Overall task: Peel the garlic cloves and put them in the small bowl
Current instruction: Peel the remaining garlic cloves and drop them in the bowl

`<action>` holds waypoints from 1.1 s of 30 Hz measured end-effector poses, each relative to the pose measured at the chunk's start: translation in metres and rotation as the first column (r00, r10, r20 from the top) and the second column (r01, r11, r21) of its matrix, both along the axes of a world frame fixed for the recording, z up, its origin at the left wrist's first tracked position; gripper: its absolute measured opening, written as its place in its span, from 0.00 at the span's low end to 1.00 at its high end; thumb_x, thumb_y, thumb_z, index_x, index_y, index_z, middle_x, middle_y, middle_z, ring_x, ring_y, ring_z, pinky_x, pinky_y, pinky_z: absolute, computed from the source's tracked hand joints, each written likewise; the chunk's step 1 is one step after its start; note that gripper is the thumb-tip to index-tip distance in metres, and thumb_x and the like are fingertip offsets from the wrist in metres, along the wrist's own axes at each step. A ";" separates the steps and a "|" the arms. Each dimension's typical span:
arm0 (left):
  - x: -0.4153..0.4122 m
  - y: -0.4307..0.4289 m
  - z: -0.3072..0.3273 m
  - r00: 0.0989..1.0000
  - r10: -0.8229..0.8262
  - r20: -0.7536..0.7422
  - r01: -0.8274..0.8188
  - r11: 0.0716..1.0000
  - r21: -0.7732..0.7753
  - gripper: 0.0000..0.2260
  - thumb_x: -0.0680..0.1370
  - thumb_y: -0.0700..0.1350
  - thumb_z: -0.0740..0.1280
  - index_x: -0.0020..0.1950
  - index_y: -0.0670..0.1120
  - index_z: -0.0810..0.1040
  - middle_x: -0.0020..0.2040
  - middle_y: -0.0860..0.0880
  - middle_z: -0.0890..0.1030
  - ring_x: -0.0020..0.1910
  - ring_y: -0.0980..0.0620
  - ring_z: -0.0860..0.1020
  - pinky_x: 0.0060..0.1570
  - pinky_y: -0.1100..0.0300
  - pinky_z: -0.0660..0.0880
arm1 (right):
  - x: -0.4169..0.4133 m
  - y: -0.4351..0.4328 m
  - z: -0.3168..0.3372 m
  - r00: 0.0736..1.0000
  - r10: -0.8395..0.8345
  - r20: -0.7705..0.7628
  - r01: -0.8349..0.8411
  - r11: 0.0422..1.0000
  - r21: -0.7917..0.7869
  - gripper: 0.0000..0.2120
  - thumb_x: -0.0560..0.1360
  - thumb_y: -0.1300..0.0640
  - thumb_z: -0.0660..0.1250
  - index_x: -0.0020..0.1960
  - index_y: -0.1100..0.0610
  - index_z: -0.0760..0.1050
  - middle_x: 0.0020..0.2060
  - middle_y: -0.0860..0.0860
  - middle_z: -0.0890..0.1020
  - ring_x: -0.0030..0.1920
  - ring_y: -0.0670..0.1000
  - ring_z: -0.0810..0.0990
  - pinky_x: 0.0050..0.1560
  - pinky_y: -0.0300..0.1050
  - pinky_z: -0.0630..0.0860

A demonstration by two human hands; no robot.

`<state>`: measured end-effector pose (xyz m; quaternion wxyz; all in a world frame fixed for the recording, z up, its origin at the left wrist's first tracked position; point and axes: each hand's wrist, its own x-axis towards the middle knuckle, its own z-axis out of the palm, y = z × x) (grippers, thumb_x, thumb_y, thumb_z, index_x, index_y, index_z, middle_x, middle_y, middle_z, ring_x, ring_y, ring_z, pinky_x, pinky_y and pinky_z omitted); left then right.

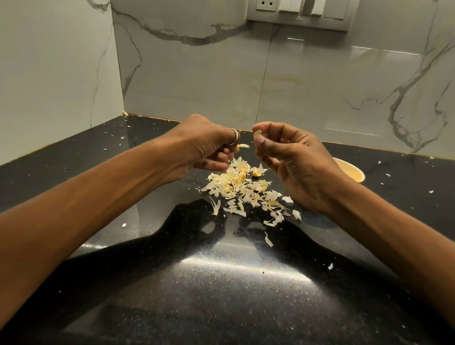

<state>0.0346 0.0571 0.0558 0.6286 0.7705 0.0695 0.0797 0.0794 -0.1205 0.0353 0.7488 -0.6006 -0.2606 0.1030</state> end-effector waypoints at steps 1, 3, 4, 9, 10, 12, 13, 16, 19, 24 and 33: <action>0.000 0.001 0.000 1.000 0.000 -0.007 0.000 1.000 -0.001 0.06 0.78 0.40 0.68 0.45 0.38 0.81 0.29 0.50 0.78 0.25 0.58 0.75 0.25 0.66 0.77 | 0.001 -0.001 0.001 1.000 -0.009 -0.010 0.009 1.000 0.012 0.08 0.75 0.67 0.69 0.50 0.58 0.82 0.42 0.49 0.84 0.45 0.45 0.81 0.49 0.40 0.80; 0.001 0.000 0.000 1.000 -0.003 -0.016 0.004 1.000 0.014 0.06 0.78 0.40 0.69 0.45 0.39 0.82 0.28 0.51 0.78 0.24 0.59 0.75 0.25 0.65 0.77 | 0.004 -0.003 0.002 0.999 -0.042 -0.019 0.042 0.999 -0.009 0.08 0.75 0.66 0.70 0.50 0.56 0.83 0.42 0.48 0.84 0.44 0.45 0.81 0.47 0.41 0.79; 0.001 0.000 0.000 1.000 -0.005 -0.018 0.005 1.000 0.028 0.06 0.78 0.41 0.69 0.45 0.39 0.82 0.27 0.51 0.78 0.24 0.59 0.75 0.26 0.65 0.78 | 0.004 -0.003 0.001 0.998 -0.058 -0.020 0.058 0.998 -0.027 0.08 0.76 0.66 0.70 0.51 0.56 0.83 0.42 0.48 0.85 0.44 0.45 0.81 0.46 0.41 0.79; 0.001 0.002 0.000 1.000 -0.016 0.012 0.015 0.994 0.112 0.04 0.78 0.42 0.71 0.46 0.41 0.82 0.37 0.47 0.81 0.27 0.59 0.77 0.29 0.64 0.80 | 0.002 -0.003 0.002 0.998 -0.057 -0.028 0.056 0.997 -0.051 0.08 0.75 0.66 0.70 0.51 0.57 0.82 0.45 0.52 0.84 0.43 0.47 0.80 0.42 0.40 0.79; 0.000 0.002 -0.001 1.000 -0.016 0.026 0.012 0.992 0.129 0.04 0.77 0.42 0.71 0.47 0.42 0.82 0.40 0.46 0.82 0.29 0.59 0.78 0.30 0.63 0.80 | 0.001 -0.003 0.002 0.998 -0.057 -0.024 0.055 0.997 -0.059 0.07 0.75 0.66 0.70 0.51 0.57 0.82 0.45 0.52 0.84 0.44 0.47 0.80 0.42 0.40 0.79; -0.001 0.003 -0.001 0.998 -0.019 0.052 0.011 0.988 0.152 0.03 0.78 0.42 0.70 0.49 0.44 0.83 0.43 0.47 0.83 0.33 0.59 0.79 0.31 0.63 0.79 | 0.001 -0.004 0.001 0.998 -0.053 -0.014 0.052 0.996 -0.073 0.08 0.75 0.66 0.70 0.51 0.57 0.82 0.45 0.52 0.84 0.45 0.48 0.80 0.43 0.40 0.79; -0.002 0.003 -0.001 0.998 -0.021 0.066 0.010 0.986 0.164 0.04 0.79 0.41 0.69 0.49 0.46 0.84 0.43 0.48 0.82 0.35 0.58 0.80 0.31 0.63 0.79 | 0.001 -0.004 0.001 0.999 -0.052 -0.012 0.051 0.996 -0.079 0.08 0.75 0.66 0.70 0.52 0.57 0.82 0.45 0.52 0.84 0.45 0.48 0.81 0.43 0.40 0.79; -0.004 0.003 0.000 0.995 -0.021 0.101 0.001 0.982 0.189 0.08 0.79 0.40 0.67 0.47 0.47 0.86 0.41 0.50 0.82 0.38 0.57 0.79 0.29 0.63 0.77 | 0.000 -0.004 0.002 0.999 -0.048 -0.010 0.047 0.995 -0.093 0.09 0.75 0.66 0.70 0.54 0.58 0.81 0.45 0.52 0.85 0.46 0.48 0.83 0.44 0.40 0.80; -0.005 0.003 0.001 0.992 -0.016 0.123 -0.013 0.972 0.235 0.07 0.78 0.42 0.67 0.46 0.46 0.86 0.45 0.48 0.83 0.43 0.55 0.78 0.30 0.64 0.77 | -0.001 -0.004 0.001 0.999 -0.048 0.002 0.048 0.993 -0.107 0.11 0.75 0.65 0.70 0.57 0.60 0.80 0.46 0.53 0.86 0.45 0.48 0.84 0.43 0.40 0.80; -0.006 0.001 -0.001 0.983 -0.056 0.175 -0.010 0.936 0.353 0.06 0.78 0.44 0.69 0.49 0.44 0.85 0.50 0.43 0.83 0.45 0.53 0.77 0.29 0.67 0.75 | -0.001 -0.004 0.001 0.998 -0.044 0.034 0.049 0.988 -0.147 0.10 0.76 0.64 0.69 0.57 0.59 0.80 0.46 0.52 0.87 0.45 0.47 0.84 0.43 0.41 0.80; -0.007 -0.003 0.000 0.971 -0.066 0.229 -0.017 0.940 0.341 0.04 0.77 0.45 0.72 0.48 0.46 0.86 0.44 0.45 0.80 0.39 0.54 0.74 0.26 0.68 0.73 | 0.000 -0.005 -0.002 0.979 -0.060 0.195 0.105 0.967 -0.232 0.10 0.79 0.63 0.67 0.59 0.57 0.80 0.49 0.51 0.86 0.48 0.46 0.84 0.44 0.41 0.81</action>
